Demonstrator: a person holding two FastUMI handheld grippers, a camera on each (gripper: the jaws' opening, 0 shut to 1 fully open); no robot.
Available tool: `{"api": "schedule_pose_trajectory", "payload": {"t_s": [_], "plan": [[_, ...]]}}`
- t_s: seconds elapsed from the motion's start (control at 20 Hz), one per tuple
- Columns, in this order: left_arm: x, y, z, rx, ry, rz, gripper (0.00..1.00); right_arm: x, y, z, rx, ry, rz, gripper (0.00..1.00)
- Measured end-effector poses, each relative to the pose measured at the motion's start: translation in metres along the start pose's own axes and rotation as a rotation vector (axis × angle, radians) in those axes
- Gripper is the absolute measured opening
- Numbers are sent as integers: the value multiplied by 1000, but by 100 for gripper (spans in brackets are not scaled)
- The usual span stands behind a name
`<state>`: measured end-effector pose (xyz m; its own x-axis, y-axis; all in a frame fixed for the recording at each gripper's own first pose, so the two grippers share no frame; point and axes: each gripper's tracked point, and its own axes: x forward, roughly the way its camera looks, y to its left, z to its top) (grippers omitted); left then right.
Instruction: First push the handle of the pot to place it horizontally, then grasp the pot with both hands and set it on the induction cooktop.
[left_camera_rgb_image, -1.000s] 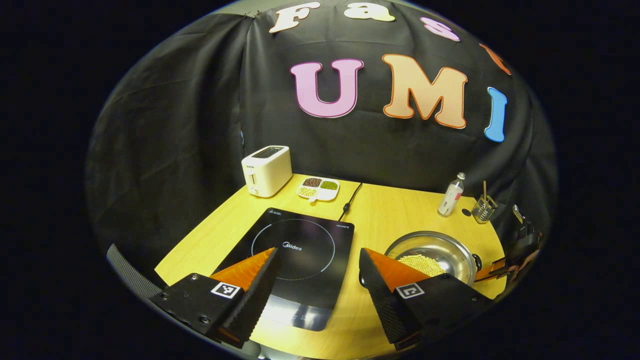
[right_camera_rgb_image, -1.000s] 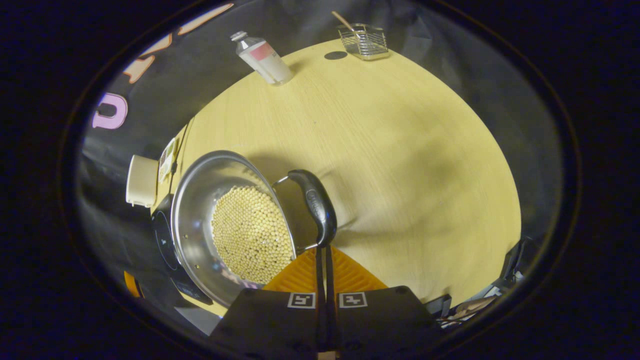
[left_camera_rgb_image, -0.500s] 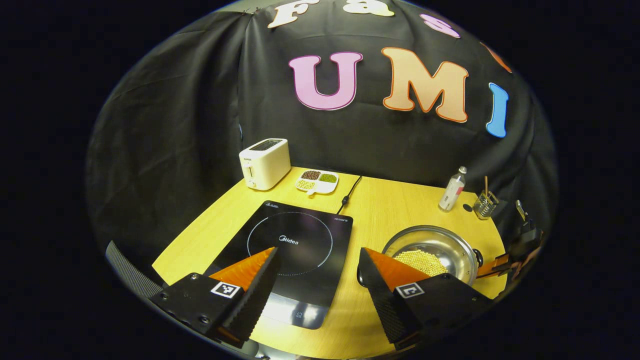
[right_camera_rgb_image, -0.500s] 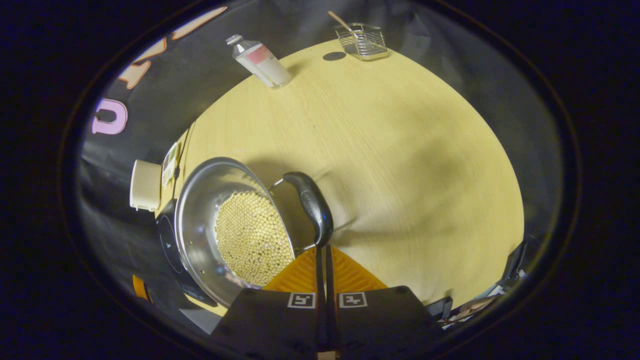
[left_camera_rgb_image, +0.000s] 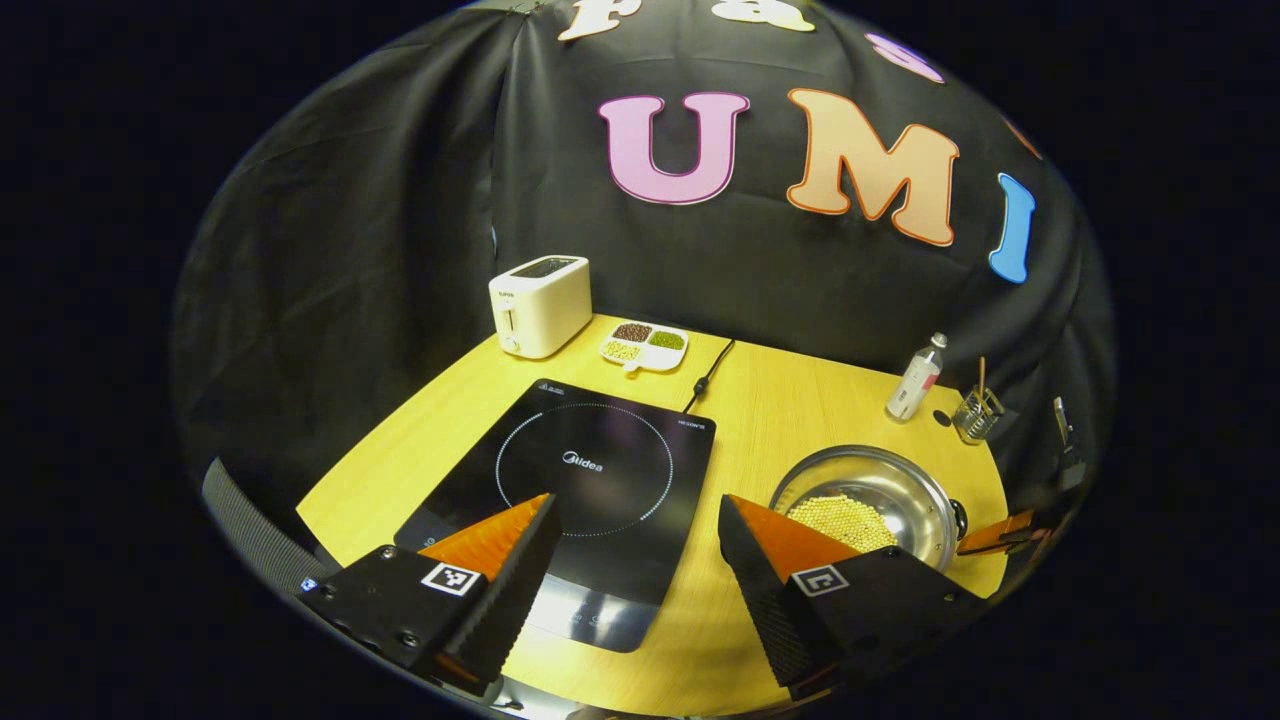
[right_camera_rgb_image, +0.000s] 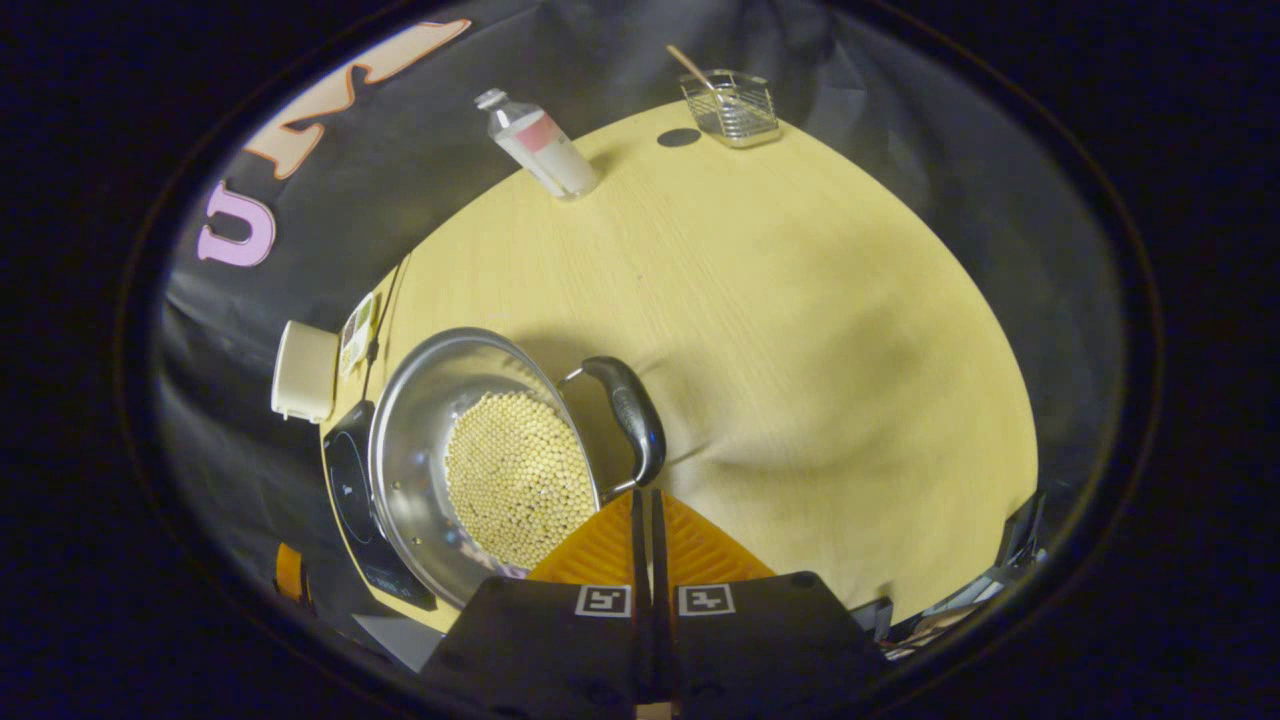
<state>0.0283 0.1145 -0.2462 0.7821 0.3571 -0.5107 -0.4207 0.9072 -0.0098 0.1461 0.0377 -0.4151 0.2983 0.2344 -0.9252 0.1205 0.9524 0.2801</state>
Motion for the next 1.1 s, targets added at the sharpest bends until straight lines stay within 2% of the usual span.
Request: {"api": "schedule_pose_trajectory", "payload": {"t_s": [0.05,0.1,0.15,0.2,0.25,0.3,0.35,0.45,0.5,0.55,0.6,0.65,0.7,0.75,0.8,0.85,0.95,1.0,1.05,1.1], "plan": [[1,-3,-2,-9,8,-7,97,-1,3,0,-5,-7,24,3],[2,-6,-5,-17,17,-15,97,-2,5,2,-8,-7,34,13],[4,-10,-8,-23,28,-23,97,-6,5,3,-9,-11,50,11],[6,-14,-12,-29,43,-31,97,-11,6,7,-5,-14,60,20],[7,-19,-14,-32,55,-42,97,-16,10,7,-2,-11,85,20],[8,-24,-16,-36,66,-54,97,-8,13,8,-6,-14,102,43],[10,-30,-19,-43,76,-66,97,-15,15,13,-12,-19,115,52],[16,-44,-24,-61,103,-102,98,-14,19,19,-32,-21,137,75],[19,-50,-26,-69,120,-122,98,-14,20,24,-53,-20,147,90],[22,-57,-29,-74,140,-144,98,-13,19,25,-76,-10,149,90],[25,-64,-33,-75,162,-167,97,-12,19,26,-99,-1,152,100],[29,-68,-35,-77,181,-184,98,-10,19,28,-122,8,156,100],[33,-72,-38,-77,199,-200,98,-7,20,28,-143,20,161,94],[37,-76,-43,-76,221,-219,97,-5,21,29,-162,34,169,94],[40,-79,-46,-75,245,-235,97,-2,23,29,-179,50,181,100],[44,-82,-50,-70,273,-252,96,0,24,29,-194,67,191,94],[53,-86,-57,-56,325,-278,96,5,25,27,-218,101,206,94],[58,-87,-61,-46,354,-288,96,8,25,26,-225,118,211,100],[61,-90,-64,-41,383,-306,96,11,25,25,-230,134,215,100],[64,-94,-67,-43,413,-323,95,15,24,23,-233,149,216,94]]}}
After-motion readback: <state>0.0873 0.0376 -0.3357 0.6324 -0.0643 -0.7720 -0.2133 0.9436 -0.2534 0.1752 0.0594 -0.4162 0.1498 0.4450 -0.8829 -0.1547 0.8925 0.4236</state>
